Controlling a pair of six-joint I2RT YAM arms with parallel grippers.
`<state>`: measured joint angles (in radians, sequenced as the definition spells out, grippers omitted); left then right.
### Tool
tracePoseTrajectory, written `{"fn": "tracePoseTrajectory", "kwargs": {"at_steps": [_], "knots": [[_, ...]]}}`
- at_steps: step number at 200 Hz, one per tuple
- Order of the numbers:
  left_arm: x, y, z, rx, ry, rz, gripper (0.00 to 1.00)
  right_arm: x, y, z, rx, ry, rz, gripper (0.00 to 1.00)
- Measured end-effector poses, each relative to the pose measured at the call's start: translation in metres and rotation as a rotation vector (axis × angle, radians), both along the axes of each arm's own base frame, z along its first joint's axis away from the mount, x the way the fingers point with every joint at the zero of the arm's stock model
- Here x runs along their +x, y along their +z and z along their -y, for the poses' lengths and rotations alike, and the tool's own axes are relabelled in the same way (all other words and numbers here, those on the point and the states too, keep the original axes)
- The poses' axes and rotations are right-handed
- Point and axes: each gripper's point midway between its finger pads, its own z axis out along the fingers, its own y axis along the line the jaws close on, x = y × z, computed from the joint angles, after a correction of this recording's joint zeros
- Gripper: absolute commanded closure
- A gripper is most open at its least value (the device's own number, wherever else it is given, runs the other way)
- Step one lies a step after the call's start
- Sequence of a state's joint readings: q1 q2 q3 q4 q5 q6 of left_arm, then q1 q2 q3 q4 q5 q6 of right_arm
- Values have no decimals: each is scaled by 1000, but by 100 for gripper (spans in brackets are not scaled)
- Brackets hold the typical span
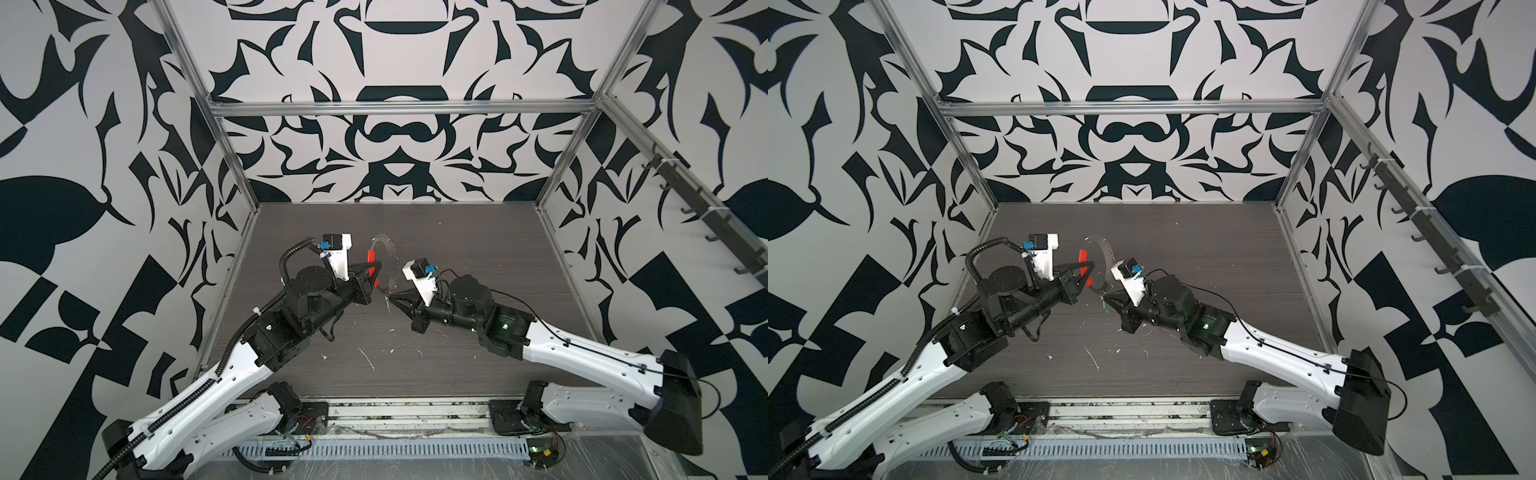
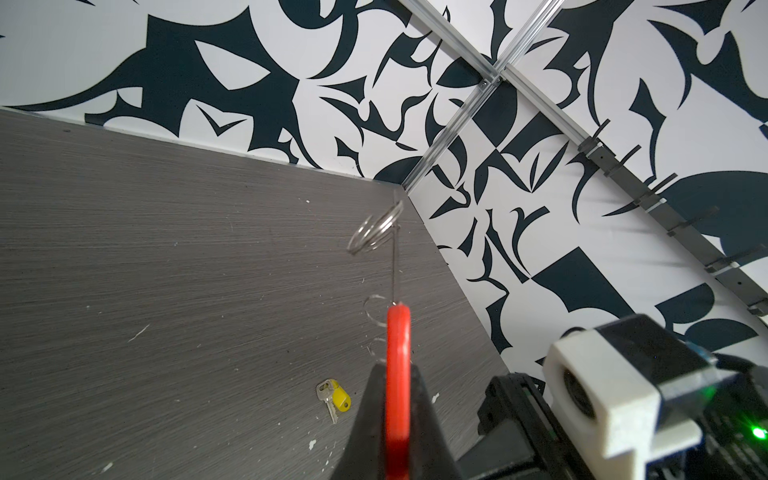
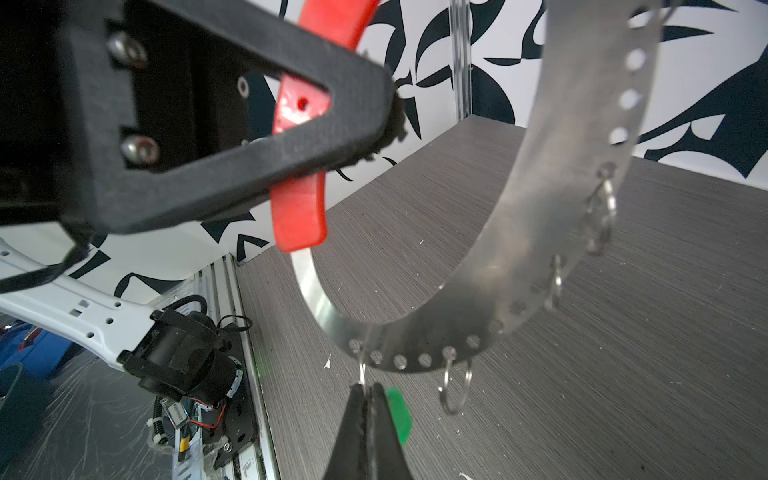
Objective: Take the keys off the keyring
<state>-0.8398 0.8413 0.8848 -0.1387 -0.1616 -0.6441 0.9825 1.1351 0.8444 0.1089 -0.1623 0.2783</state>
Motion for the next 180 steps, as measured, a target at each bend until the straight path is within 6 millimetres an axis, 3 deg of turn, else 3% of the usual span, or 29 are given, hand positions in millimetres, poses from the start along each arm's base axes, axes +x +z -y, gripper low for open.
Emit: {"fn": "tracePoseTrajectory", "kwargs": {"at_steps": [80, 143, 180], "knots": [[-5, -25, -14, 17, 38, -39, 53, -6, -2, 13, -70, -11, -31, 100], [-17, -25, -30, 28, 41, -10, 47, -11, 9, 17, -125, 26, 16, 100], [-38, -18, -17, 50, -116, 63, 48, -23, 20, 16, -150, 122, 61, 100]]}}
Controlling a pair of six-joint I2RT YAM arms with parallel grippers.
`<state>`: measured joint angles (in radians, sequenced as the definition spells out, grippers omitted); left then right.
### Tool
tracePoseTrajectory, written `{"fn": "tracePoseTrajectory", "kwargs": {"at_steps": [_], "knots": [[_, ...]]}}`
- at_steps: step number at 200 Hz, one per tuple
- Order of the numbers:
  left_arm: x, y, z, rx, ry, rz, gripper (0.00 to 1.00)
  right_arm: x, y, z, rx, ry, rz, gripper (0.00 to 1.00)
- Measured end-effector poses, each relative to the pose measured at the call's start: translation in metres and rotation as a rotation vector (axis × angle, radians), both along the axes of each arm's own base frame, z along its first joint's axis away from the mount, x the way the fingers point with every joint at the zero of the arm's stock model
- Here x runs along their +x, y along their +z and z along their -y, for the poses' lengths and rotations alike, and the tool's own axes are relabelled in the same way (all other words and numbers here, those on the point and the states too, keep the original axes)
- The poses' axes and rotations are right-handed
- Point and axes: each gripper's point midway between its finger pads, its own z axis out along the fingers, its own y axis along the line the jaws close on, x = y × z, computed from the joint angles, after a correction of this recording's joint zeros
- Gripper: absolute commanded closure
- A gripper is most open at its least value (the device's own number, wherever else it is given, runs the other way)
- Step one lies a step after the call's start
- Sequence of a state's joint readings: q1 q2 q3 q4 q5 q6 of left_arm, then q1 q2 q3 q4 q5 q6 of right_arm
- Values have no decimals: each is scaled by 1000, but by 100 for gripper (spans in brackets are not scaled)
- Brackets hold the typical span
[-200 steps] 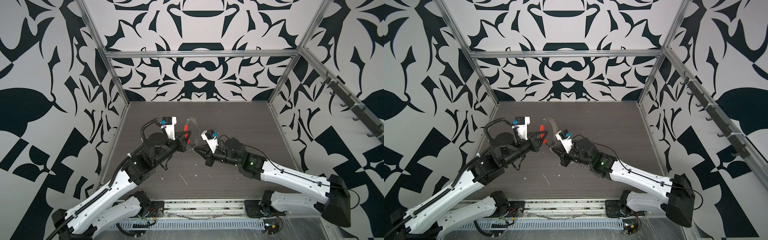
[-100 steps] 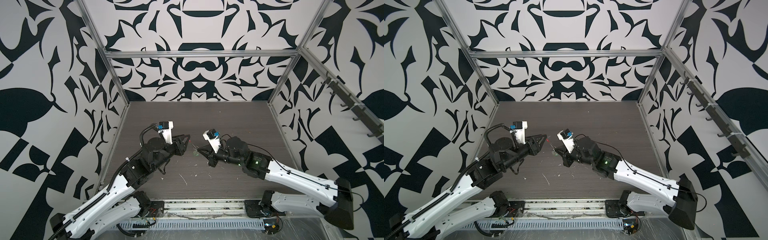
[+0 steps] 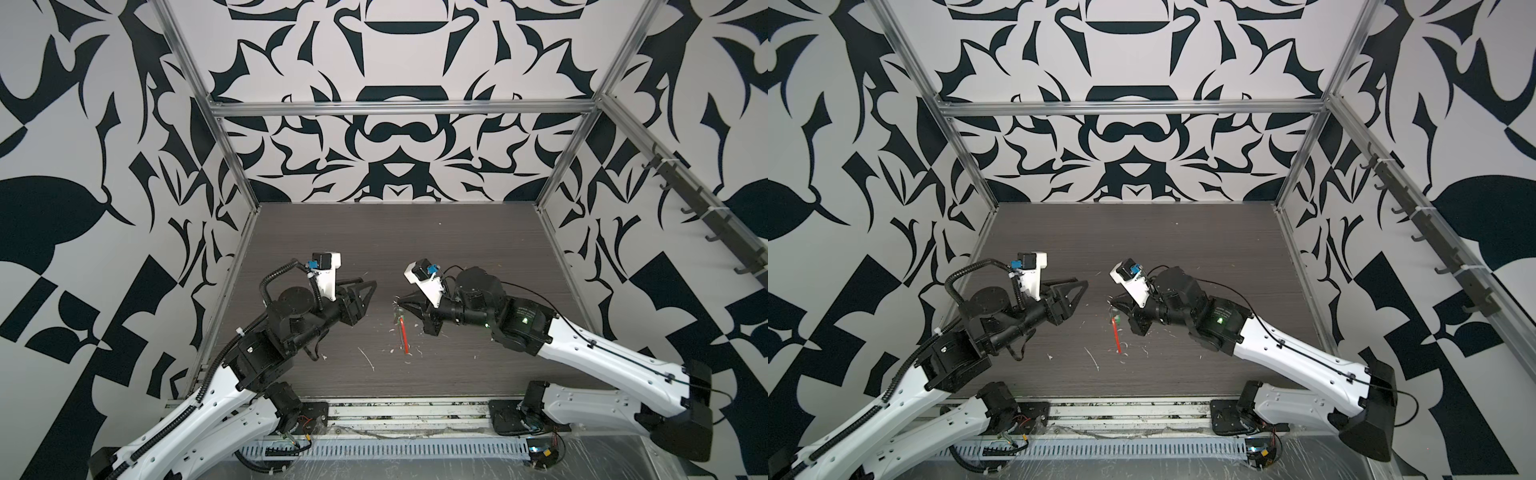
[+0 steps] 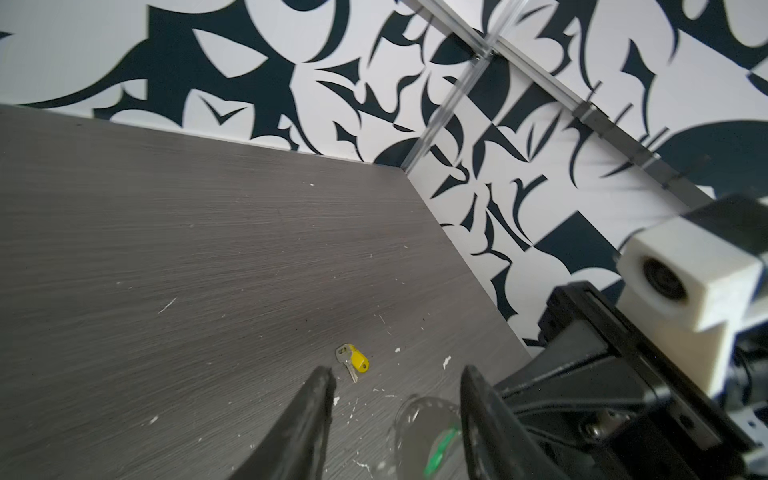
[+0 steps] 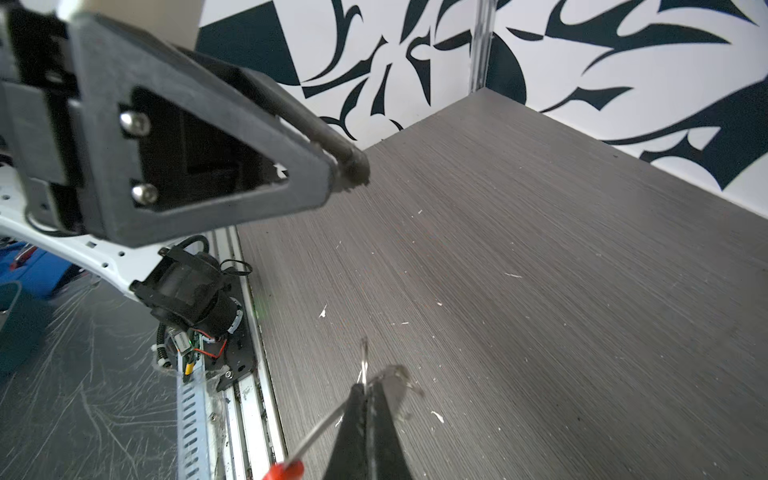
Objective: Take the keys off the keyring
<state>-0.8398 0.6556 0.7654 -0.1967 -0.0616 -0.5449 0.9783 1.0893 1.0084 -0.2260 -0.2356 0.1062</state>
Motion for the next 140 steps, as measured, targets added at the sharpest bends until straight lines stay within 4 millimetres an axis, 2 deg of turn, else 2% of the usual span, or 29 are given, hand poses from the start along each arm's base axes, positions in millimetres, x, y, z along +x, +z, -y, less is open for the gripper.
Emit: {"fn": "tracePoseTrajectory", "kwargs": {"at_steps": [37, 67, 109, 140], "knots": [[-31, 6, 23, 20, -237, 74, 53, -5, 13, 6, 40, 111, 3, 100], [-50, 7, 32, 30, -369, 116, 60, -8, 31, 16, 114, 171, 0, 100], [-61, 10, 37, 33, -447, 156, 61, -28, 41, 14, 168, 289, -22, 100], [-63, 13, 41, 39, -478, 173, 70, -36, 38, 12, 178, 337, -58, 100]]}}
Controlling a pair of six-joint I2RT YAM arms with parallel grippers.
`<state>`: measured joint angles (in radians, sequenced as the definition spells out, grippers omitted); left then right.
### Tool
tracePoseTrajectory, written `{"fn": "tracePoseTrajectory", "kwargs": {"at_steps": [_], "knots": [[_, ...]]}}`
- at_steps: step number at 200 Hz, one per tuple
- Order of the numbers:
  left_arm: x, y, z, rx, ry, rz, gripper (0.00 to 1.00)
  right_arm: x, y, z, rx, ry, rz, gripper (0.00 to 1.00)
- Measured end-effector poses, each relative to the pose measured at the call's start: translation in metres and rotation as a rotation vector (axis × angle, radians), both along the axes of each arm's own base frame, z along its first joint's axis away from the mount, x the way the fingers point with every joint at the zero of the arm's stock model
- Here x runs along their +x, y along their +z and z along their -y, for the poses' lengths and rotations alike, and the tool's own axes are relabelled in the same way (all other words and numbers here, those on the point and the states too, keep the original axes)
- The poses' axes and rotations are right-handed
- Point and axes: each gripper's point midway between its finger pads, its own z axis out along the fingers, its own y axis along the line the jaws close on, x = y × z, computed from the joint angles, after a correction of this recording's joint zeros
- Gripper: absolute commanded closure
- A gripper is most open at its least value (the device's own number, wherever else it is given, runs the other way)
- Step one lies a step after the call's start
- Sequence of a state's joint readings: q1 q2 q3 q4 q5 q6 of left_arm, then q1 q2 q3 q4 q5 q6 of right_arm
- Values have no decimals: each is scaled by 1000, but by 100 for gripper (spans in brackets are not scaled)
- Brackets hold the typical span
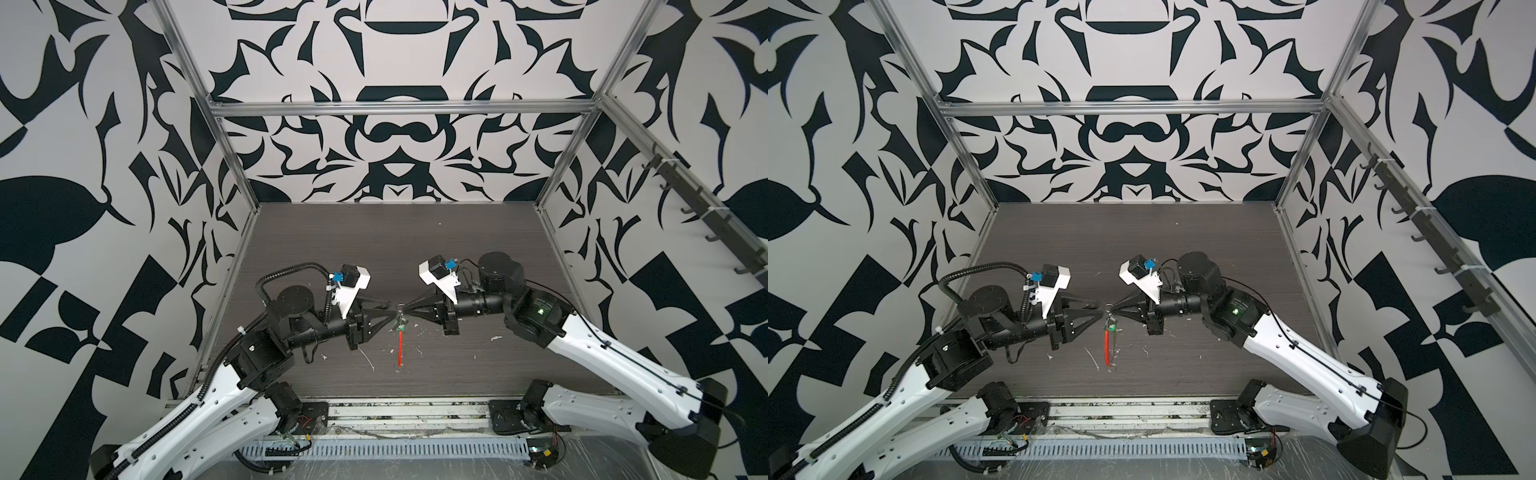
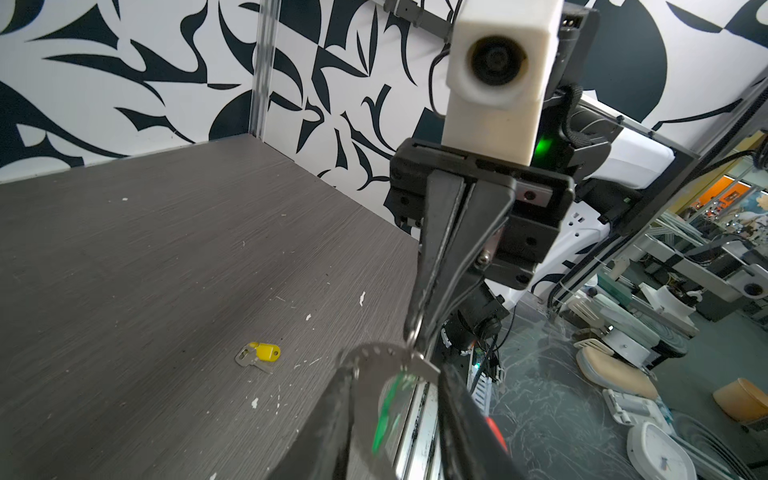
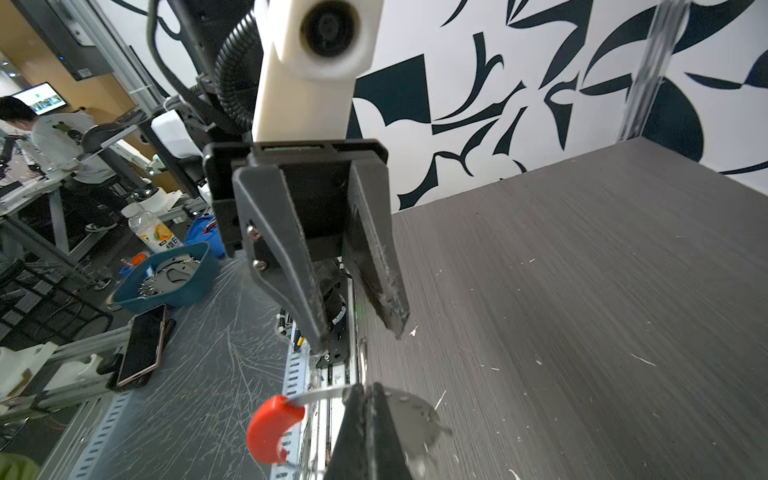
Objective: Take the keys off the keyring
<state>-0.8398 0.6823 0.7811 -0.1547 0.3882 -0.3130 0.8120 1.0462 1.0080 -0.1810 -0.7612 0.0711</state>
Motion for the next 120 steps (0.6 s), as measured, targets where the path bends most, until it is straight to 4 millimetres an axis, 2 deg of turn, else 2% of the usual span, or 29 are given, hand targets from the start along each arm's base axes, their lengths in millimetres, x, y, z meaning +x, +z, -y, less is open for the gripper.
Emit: {"fn": "tracePoseTrajectory", "kwargs": {"at_steps": [55, 100, 120], "knots": [[-4, 9, 7, -6, -53, 19, 78, -6, 0, 0, 4, 29, -23, 100], [-7, 4, 14, 5, -100, -5, 82, -6, 0, 0, 4, 29, -30, 100], [-7, 3, 16, 8, -107, -15, 90, -6, 0, 0, 4, 27, -33, 100]]}}
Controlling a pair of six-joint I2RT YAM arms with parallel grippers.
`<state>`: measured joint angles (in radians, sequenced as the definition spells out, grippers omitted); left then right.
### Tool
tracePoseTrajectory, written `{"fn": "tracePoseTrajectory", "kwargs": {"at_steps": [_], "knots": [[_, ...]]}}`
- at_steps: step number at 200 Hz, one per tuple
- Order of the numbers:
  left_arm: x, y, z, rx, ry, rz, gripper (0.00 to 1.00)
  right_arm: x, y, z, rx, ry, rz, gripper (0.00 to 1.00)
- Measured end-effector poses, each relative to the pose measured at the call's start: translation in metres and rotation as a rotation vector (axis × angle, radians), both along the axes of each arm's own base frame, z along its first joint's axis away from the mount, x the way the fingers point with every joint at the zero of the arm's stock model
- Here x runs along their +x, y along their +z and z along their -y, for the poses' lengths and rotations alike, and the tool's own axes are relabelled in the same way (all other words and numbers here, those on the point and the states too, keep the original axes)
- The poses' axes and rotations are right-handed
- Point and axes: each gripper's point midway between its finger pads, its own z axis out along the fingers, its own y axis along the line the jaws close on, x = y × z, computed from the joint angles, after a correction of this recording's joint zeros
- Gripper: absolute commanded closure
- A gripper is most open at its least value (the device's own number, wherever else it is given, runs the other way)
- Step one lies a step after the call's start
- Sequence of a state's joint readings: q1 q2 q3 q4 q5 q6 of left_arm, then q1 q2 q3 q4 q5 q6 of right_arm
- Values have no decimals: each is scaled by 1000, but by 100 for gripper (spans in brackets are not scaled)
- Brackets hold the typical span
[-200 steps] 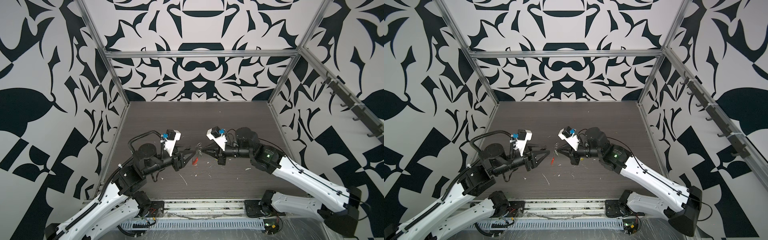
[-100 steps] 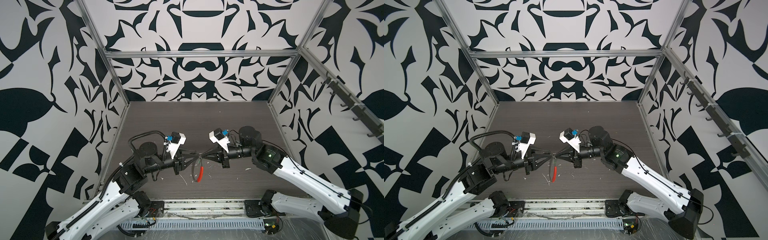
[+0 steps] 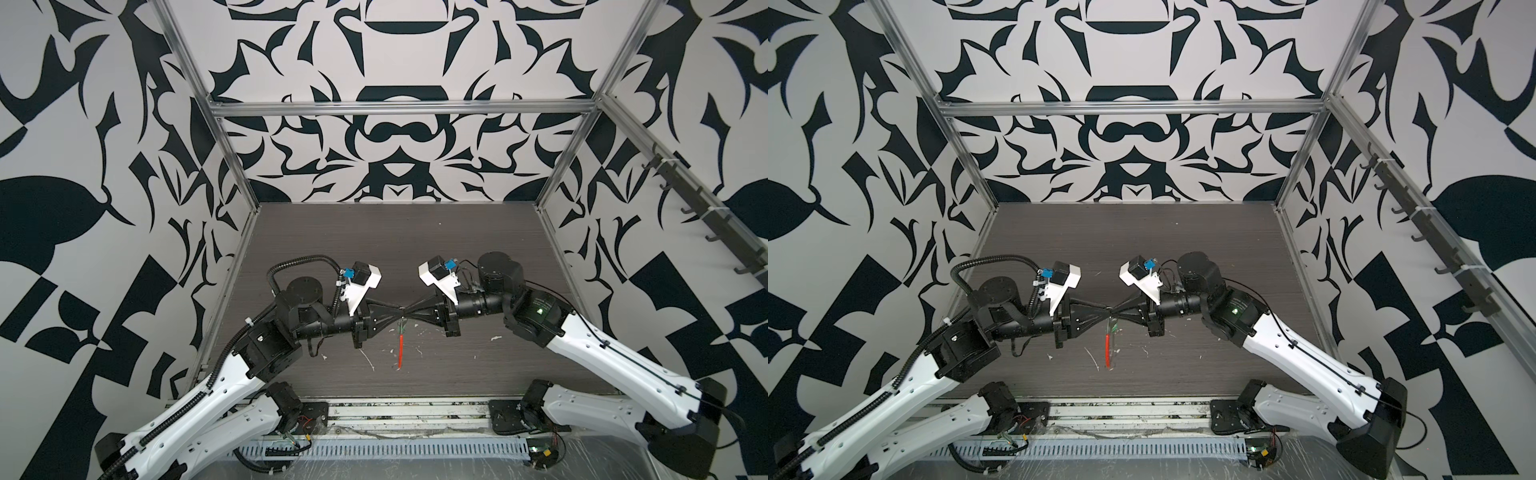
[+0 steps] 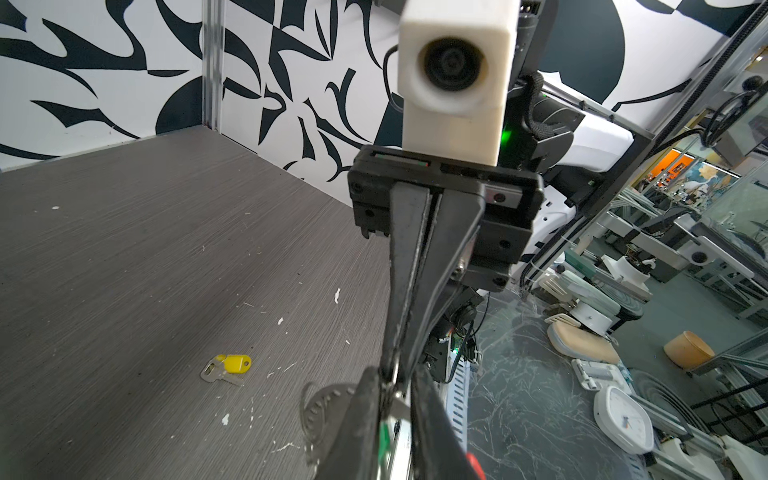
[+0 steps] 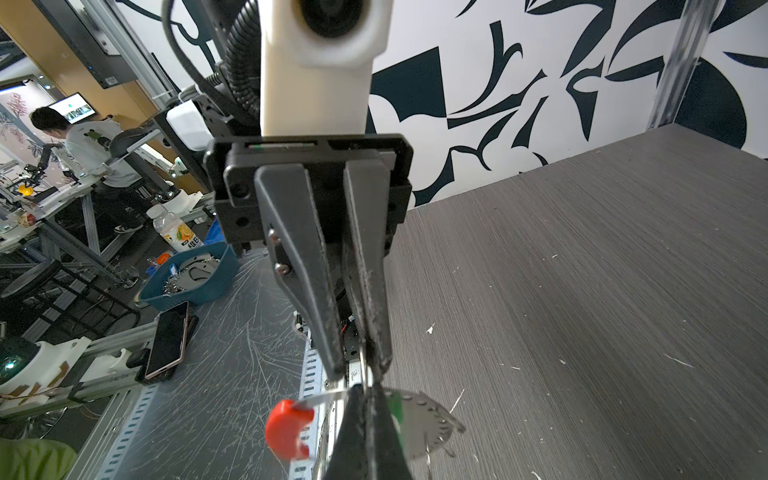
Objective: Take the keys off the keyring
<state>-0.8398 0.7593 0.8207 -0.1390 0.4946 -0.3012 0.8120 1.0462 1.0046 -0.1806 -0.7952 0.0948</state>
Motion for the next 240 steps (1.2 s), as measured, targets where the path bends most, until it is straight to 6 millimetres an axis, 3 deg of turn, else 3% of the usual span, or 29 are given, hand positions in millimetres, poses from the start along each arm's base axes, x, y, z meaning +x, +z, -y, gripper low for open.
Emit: {"fn": "tracePoseTrajectory", "kwargs": {"at_steps": [26, 68, 80, 106, 120, 161, 208, 240], "knots": [[0, 0, 0, 2, 1, 3, 100, 0, 0, 0, -1, -2, -12, 100], [3, 3, -1, 4, 17, 7, 100, 1, 2, -1, 7, -12, -23, 100], [5, 5, -1, 4, 27, 9, 100, 3, 5, 0, 14, -25, -17, 93], [8, 7, -2, 2, 50, 4, 100, 7, 5, 7, 25, -87, 7, 69], [11, 8, -3, -2, 70, 1, 100, 9, 5, 14, 30, -135, 24, 62], [14, 15, -9, -23, 113, 7, 100, 14, 9, 28, 55, -230, 48, 56], [15, 29, -13, -93, 137, 35, 100, 22, -7, 23, 46, -270, 30, 53], [16, 28, -13, -108, 141, 31, 100, 14, -8, 12, 51, -249, 41, 50]]}}
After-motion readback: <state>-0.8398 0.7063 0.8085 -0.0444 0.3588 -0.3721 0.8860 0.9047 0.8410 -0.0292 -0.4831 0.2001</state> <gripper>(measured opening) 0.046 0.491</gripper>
